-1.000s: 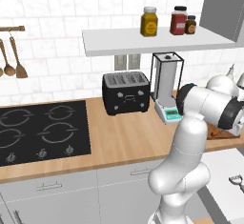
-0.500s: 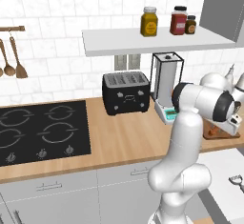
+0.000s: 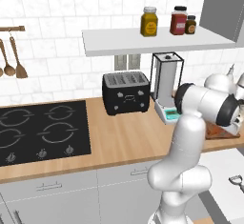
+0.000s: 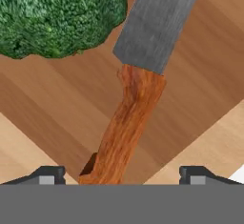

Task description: Place the appropriate cutting tool for cutting the broccoli skin on the cutting board.

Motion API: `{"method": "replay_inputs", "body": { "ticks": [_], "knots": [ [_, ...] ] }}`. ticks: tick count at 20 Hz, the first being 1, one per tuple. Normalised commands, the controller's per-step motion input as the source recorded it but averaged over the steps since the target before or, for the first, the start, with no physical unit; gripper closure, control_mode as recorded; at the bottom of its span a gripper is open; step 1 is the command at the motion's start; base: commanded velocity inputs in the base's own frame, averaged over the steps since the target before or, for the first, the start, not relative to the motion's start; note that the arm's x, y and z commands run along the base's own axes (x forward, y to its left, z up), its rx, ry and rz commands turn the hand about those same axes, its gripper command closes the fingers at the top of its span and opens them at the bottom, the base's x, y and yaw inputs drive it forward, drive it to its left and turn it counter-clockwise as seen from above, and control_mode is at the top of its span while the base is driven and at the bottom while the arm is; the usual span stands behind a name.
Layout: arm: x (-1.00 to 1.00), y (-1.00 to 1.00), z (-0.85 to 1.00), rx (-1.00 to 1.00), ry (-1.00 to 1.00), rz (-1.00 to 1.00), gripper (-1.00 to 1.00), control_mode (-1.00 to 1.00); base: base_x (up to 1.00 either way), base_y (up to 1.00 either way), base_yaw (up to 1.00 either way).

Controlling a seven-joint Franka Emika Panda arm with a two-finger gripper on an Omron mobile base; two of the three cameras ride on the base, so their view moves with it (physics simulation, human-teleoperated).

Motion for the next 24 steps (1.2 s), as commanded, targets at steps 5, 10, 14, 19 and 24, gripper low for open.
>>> {"method": "replay_inputs", "body": {
  "ticks": [5, 10, 14, 19, 24],
  "knots": [
    [-0.49, 0.54, 0.35, -0.02, 0.00, 0.00, -1.00, -1.00, 0.00, 0.00, 0.00],
    [-0.55, 0.67, 0.23, -0.06, 0.00, 0.00, -1.00, -1.00, 0.00, 0.00, 0.00],
    [-0.62, 0.64, 0.40, -0.05, 0.00, 0.00, -1.00, -1.00, 0.00, 0.00, 0.00],
    [-0.55, 0.54, 0.53, -0.05, 0.00, 0.00, -1.00, -1.00, 0.00, 0.00, 0.00],
    [-0.42, 0.47, 0.64, -0.07, 0.00, 0.00, -1.00, -1.00, 0.00, 0.00, 0.00]
  ]
}}
